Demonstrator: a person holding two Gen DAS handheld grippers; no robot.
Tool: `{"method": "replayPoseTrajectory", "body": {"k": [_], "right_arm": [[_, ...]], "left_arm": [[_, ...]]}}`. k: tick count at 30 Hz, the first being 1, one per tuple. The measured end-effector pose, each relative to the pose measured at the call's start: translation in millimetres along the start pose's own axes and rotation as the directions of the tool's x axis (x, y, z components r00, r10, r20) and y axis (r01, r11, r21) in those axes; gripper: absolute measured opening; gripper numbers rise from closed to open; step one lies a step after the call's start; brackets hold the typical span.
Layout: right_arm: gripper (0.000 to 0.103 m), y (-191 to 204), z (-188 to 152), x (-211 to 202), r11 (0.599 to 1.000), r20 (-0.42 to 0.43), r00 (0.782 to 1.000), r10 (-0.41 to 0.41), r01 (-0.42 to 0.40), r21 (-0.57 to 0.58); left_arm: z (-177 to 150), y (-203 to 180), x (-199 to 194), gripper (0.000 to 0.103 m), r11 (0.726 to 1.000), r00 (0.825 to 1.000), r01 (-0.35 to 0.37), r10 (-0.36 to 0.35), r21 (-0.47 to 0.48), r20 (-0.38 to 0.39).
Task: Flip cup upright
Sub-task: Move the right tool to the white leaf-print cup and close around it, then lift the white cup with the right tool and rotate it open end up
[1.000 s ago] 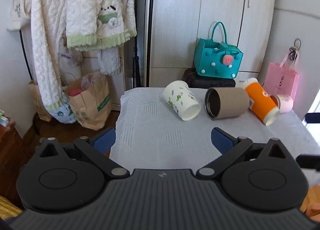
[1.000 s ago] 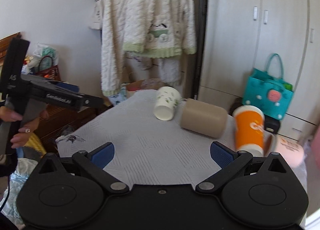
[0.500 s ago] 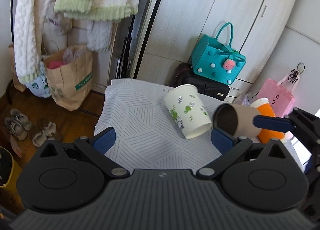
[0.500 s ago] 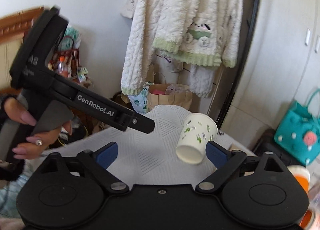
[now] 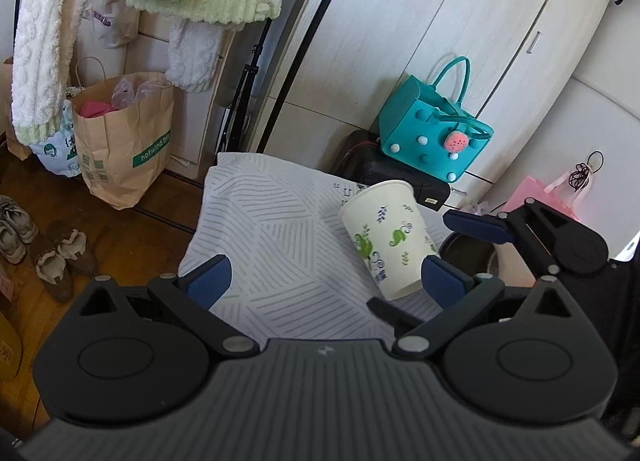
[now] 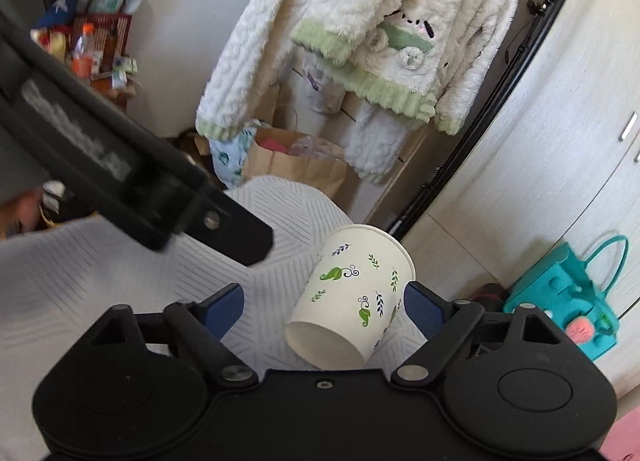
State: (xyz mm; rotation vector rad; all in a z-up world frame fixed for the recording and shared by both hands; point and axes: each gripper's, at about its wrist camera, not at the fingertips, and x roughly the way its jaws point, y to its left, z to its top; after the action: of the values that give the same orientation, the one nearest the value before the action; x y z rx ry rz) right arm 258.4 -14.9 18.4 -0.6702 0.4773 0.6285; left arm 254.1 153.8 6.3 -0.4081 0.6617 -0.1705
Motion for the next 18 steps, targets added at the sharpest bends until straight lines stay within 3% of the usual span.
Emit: {"method": "replayPoseTrajectory", "body": {"k": [4,10,18], "right_arm": [[0.083,2,-1,10,0.999,-0.020,0.999,-0.029,0.029,-0.024],[0.070,3,-2,21,0.997,-0.041,0.997,-0.069,0.067,-0.048],[0.064,10,-5,5,0.994,-0.010,0.997,-0.079,0.078,-0.074]], "left_arm": [[0,3,0,0.102,1.000,1.000,-0.007,0.007,0.002,-0.009],[2,-1,3,0.102,1.000,1.000,-0.007,0.007,0.009,-0.005],[-7,5,8,0.102,0.999,0.998,0.034,-0.034,-0.011,-0.052]]}}
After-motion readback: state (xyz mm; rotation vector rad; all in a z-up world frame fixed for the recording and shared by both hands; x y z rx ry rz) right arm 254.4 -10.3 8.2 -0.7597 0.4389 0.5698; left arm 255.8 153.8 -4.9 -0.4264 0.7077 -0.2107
